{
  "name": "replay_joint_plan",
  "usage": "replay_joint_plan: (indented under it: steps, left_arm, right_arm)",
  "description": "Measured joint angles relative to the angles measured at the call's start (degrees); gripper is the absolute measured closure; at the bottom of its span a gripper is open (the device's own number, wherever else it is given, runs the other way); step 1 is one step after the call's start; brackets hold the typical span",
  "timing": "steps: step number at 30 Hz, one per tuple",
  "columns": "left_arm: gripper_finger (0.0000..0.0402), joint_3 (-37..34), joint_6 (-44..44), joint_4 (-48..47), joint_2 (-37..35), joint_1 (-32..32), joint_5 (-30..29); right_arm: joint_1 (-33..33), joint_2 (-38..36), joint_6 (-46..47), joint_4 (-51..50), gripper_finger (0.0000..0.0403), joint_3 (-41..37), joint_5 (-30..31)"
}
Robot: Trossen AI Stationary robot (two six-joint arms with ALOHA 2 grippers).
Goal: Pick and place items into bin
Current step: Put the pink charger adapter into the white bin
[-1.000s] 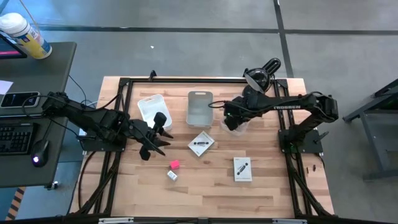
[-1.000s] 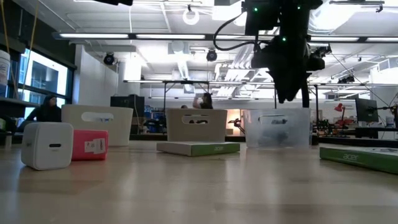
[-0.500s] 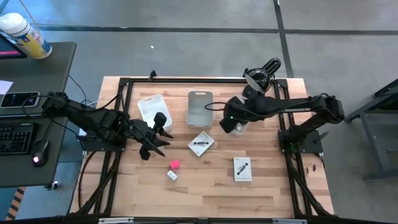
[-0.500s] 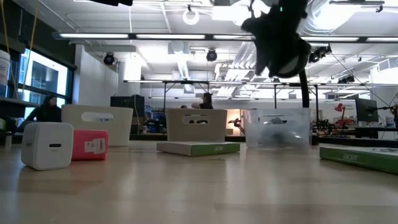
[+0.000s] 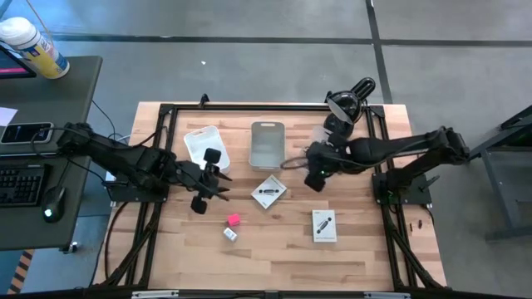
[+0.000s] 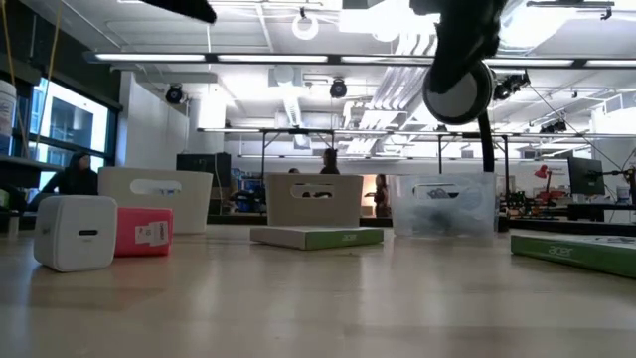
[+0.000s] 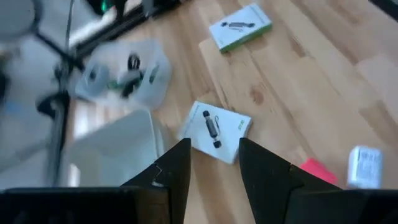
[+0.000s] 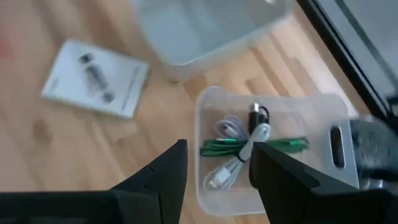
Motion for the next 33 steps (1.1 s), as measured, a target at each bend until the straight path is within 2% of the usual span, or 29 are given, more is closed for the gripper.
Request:
replay_joint_plan:
  steps: [4,9,14,18,21,26,30,33]
  left_arm:
    - [0.0279,-0.02,-10.94,-1.21,3.09,-0.02,-0.59]
    - [0.0279,-0.12,-18.47,-0.71,9.07,-0.46,5.28]
    - [0.0279,-0.17,-19.2,-0.96,13.56,-2.75,9.82]
    - [0.0279,-0.12,-19.24,-1.19,15.02,-4.59,9.72]
    - [0.0279,-0.09,-18.88,-1.65,16.34,-5.51,9.64]
    - [0.0279,-0.11,-19.39,-3.25,18.61,-6.19,9.04]
    - [0.0279,-0.11,-19.19,-2.77,20.87,-6.01,11.45]
    - [0.0279,-0.11,-19.13,-2.83,22.07,-6.01,11.64]
  right_arm:
    - [2.85,-1.96,-9.08,0.33,0.023,0.0,-0.81]
    - [5.38,-4.89,-17.91,3.68,0.0224,-1.33,-1.78]
    - [5.72,-8.17,-20.47,8.83,0.023,-4.64,-5.72]
    - [5.68,-10.33,-20.46,11.54,0.024,-7.41,-6.92]
    - [5.65,-10.82,-20.49,14.65,0.0247,-9.94,-10.52]
    - [5.67,-10.61,-20.44,24.73,0.0256,-15.35,-12.15]
    - [5.52,-10.49,-19.96,34.42,0.0258,-19.92,-13.26]
    - [5.52,-10.49,-19.13,37.46,0.0257,-21.93,-13.32]
